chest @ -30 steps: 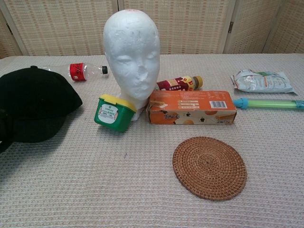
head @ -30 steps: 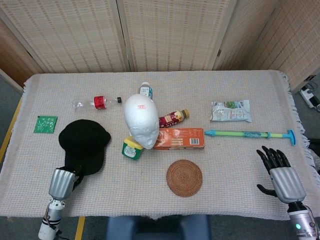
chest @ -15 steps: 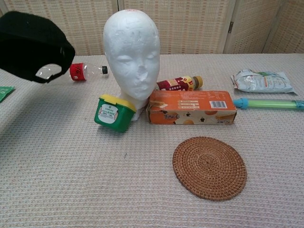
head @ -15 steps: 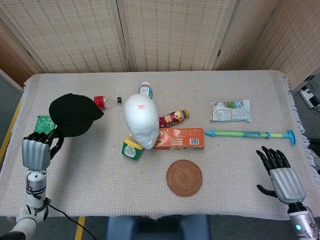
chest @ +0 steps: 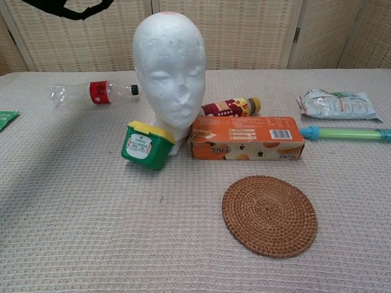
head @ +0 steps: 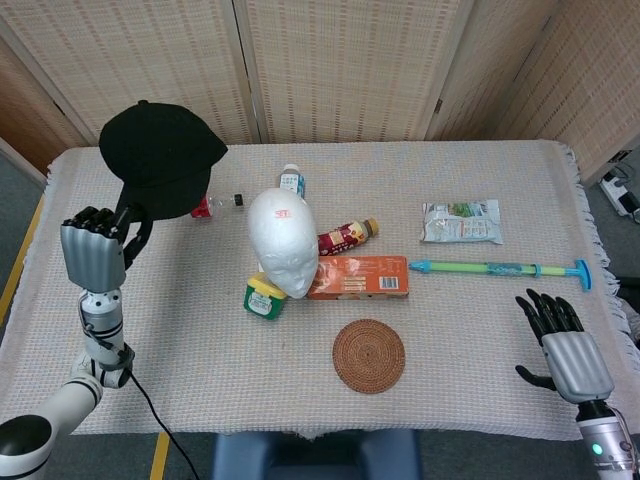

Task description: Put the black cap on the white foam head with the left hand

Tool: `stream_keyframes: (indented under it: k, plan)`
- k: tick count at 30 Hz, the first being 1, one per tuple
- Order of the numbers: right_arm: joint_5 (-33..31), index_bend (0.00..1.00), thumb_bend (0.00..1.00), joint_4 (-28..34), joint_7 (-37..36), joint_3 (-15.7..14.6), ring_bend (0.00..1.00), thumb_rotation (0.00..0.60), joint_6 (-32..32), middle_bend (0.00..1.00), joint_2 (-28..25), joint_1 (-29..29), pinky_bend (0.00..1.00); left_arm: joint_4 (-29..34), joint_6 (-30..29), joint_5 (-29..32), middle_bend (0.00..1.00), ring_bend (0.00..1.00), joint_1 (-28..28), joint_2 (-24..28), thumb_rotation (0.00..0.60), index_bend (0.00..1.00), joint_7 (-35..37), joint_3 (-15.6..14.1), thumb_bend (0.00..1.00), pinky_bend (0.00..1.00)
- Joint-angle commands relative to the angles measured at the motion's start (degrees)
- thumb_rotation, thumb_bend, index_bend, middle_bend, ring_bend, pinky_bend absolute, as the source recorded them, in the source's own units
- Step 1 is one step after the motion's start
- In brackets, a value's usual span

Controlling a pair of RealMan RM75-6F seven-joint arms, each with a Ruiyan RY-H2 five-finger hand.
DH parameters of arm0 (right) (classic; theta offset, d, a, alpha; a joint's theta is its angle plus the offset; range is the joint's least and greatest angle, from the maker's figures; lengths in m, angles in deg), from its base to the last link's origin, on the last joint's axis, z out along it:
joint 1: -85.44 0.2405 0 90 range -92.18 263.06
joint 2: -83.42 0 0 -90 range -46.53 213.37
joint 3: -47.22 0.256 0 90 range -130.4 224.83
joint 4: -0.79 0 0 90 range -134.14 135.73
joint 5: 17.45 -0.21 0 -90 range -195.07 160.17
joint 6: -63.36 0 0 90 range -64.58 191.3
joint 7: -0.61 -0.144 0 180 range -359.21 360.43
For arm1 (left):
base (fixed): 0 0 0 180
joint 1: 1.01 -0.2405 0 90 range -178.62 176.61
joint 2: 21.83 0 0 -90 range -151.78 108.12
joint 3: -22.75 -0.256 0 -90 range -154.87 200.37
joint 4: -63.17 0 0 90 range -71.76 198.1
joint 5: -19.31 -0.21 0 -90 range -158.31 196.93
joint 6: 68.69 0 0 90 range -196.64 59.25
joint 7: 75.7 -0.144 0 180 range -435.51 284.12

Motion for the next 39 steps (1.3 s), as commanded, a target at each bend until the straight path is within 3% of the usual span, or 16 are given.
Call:
stream_keyframes:
  k: [1,5,11,16,25,26,29,31,35,38,39]
  plan:
    - [-0.6,0.00,0.10,-0.1,0.0,0.2,0.00,0.600,0.6,0.00,0.0,0.3,0.00,4.0,1.1,-2.7,1.00,0.99,4.1,0.0,0.600,0.67,-5.1,-0.5,0.49,1.00]
    - [-0.4,0.00,0.10,0.3,-1.1,0.4,0.00,0.600,-0.3,0.00,-0.7,0.0,0.00,6.4,2.4,-4.0,1.00,0.99,6.7,-1.3,0.600,0.67,-8.5,-0.6,0.49,1.00]
    - [-0.4,0.00,0.10,0.0,-3.6,0.8,0.00,0.600,-1.3,0.00,-1.7,-0.3,0.00,8.7,1.1,-7.0,1.00,0.99,5.9,-2.5,0.600,0.67,-11.1,-3.5,0.50,1.00]
    - [0.7,0.00,0.10,0.1,-3.3,0.4,0.00,0.600,-1.8,0.00,-1.6,-0.5,0.00,10.6,0.5,-9.1,1.00,0.99,3.0,-3.4,0.600,0.68,-12.5,-7.0,0.50,1.00]
    - [0.0,0.00,0.10,-0.1,-1.8,0.5,0.00,0.600,-1.1,0.00,-1.0,-0.2,0.00,6.6,-2.0,-11.8,1.00,0.99,-3.6,-7.0,0.600,0.67,-9.2,-12.5,0.49,1.00]
    - [-0.1,0.00,0.10,0.0,-1.6,0.5,0.00,0.600,-1.0,0.00,-1.0,-0.2,0.00,6.5,-2.2,-12.0,1.00,0.99,-4.3,-7.2,0.600,0.61,-9.4,-12.9,0.45,1.00]
    - [0.1,0.00,0.10,0.1,-1.2,0.4,0.00,0.600,-1.1,0.00,-0.8,-0.2,0.00,7.3,-2.9,-12.8,1.00,0.96,-6.1,-7.2,0.600,0.26,-10.2,-14.0,0.29,1.00]
    - [0.1,0.00,0.10,0.1,-1.1,0.4,0.00,0.600,-1.3,0.00,-0.8,-0.3,0.00,9.2,-4.0,-13.6,1.00,0.94,-6.8,-6.5,0.600,0.11,-11.1,-14.2,0.24,1.00]
    - [0.1,0.00,0.10,0.1,-1.1,0.4,0.00,0.600,-1.3,0.00,-0.8,-0.3,0.00,17.3,-5.2,-14.7,0.93,0.90,-9.5,-3.0,0.600,0.02,-14.1,-15.4,0.18,1.00]
    - [0.2,0.00,0.10,0.2,-1.1,0.3,0.00,0.600,-1.4,0.00,-0.8,-0.3,0.00,25.5,-2.8,-12.5,0.73,0.74,-13.4,1.8,0.600,0.01,-16.0,-17.0,0.14,0.92]
    - [0.3,0.00,0.10,0.2,-1.2,0.3,0.00,0.600,-1.4,0.00,-0.8,-0.3,0.00,27.9,-1.5,-10.9,0.64,0.65,-15.1,3.6,0.600,0.01,-15.9,-17.6,0.13,0.83]
